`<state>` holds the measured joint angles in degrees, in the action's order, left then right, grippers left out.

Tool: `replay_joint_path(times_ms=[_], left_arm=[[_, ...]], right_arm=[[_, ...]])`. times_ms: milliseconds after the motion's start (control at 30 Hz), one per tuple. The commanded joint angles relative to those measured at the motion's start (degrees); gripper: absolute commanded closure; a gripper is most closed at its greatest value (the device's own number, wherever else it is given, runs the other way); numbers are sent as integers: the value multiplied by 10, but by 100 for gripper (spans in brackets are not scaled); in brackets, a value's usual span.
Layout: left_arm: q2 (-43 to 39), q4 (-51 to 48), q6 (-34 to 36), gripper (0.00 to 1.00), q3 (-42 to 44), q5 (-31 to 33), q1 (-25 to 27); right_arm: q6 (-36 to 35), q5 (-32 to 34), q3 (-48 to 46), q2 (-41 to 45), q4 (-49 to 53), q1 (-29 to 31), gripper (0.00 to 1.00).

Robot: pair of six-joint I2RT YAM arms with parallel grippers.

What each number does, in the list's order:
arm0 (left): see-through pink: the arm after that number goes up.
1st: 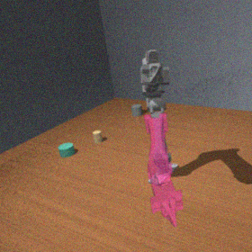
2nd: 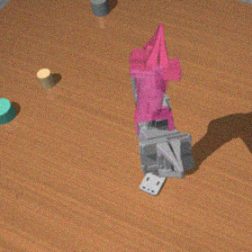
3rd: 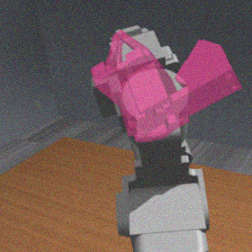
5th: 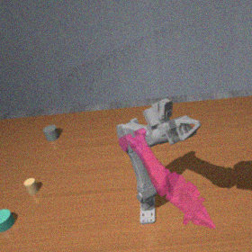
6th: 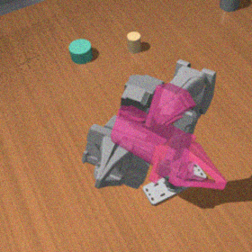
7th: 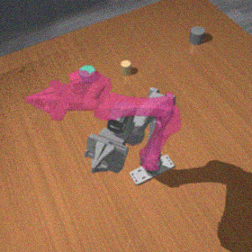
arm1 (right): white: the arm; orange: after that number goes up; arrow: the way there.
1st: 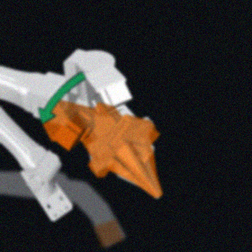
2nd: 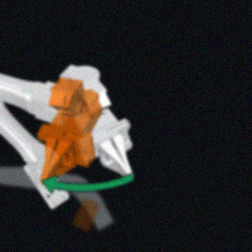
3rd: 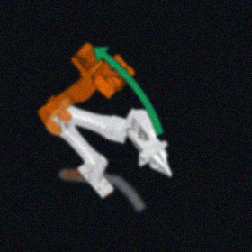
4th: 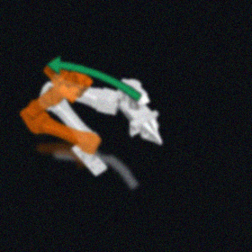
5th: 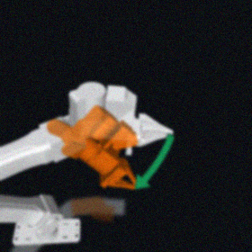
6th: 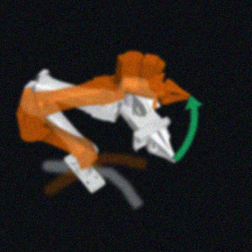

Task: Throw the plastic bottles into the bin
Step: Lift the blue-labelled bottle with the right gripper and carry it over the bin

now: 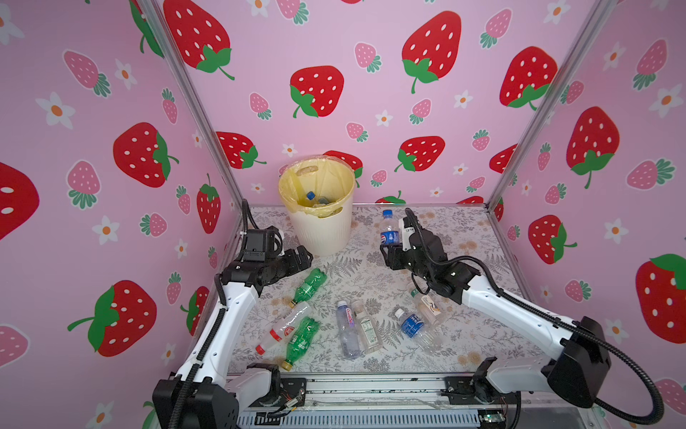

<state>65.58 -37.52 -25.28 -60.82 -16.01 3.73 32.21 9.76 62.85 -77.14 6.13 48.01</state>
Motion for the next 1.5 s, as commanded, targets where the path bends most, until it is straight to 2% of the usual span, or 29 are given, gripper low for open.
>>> replay_joint_path(times_ms=[0, 467, 733, 900, 1200, 1333, 1467], left_arm=[[-12, -6, 4, 1, 4, 11, -4], [-8, -7, 6, 1, 3, 14, -5], [-7, -8, 8, 1, 6, 29, -5], [-8, -10, 9, 1, 4, 36, -5], [-2, -7, 8, 1, 3, 32, -9], [-3, -2, 5, 1, 5, 18, -14], [-1, -1, 4, 1, 5, 9, -21]], right_arm=[[-22, 1, 38, -17, 3, 3, 48], [-54, -33, 194, -102, -5, 3, 47], [-68, -61, 251, -151, -37, 4, 48], [-78, -67, 231, -125, -52, 5, 48], [-50, -60, 90, -28, -103, 9, 48], [-48, -60, 91, -37, -101, 16, 47], [-52, -62, 132, -74, -100, 22, 48]])
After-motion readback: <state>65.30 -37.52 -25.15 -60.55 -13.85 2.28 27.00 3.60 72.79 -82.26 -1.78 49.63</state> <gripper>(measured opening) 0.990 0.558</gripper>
